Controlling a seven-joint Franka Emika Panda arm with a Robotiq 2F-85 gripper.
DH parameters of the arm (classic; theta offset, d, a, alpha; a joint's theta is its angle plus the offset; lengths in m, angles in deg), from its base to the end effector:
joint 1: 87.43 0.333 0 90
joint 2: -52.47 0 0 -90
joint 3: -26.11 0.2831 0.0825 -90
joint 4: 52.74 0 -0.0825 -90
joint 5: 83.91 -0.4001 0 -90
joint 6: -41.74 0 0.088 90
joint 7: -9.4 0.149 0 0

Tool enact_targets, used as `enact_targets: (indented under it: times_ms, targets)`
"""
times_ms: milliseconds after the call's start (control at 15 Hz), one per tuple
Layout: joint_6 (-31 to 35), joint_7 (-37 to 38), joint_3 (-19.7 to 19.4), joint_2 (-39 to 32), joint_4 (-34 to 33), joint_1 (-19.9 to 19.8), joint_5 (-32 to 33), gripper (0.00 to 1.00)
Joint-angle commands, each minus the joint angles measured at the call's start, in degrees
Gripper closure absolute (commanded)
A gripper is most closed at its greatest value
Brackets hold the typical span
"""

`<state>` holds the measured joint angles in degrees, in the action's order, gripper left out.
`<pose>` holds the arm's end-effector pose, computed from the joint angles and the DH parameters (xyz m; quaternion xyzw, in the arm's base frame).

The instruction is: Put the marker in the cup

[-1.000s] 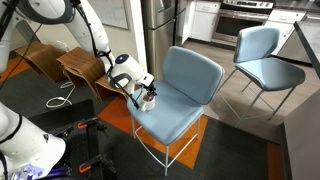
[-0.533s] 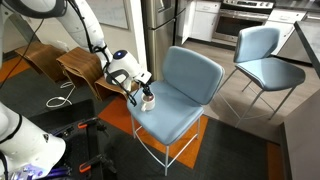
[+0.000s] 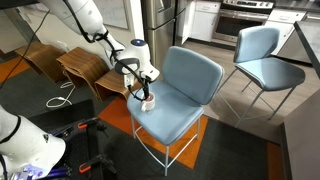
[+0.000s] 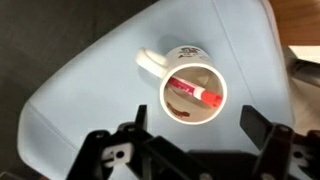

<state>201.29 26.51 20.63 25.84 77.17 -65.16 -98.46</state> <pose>0.5123 0.1405 0.0719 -0.9926 0.1146 -0.0204 0.0338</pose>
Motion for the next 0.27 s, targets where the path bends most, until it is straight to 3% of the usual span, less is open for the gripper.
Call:
enact_targets:
  times_ms: [0,200]
  targets:
    - [-8.1,-0.7,3.4,1.3,-1.9,-5.4,4.3,0.00]
    - [-7.9,-3.5,6.2,1.0,-2.0,-8.7,5.4,0.00]
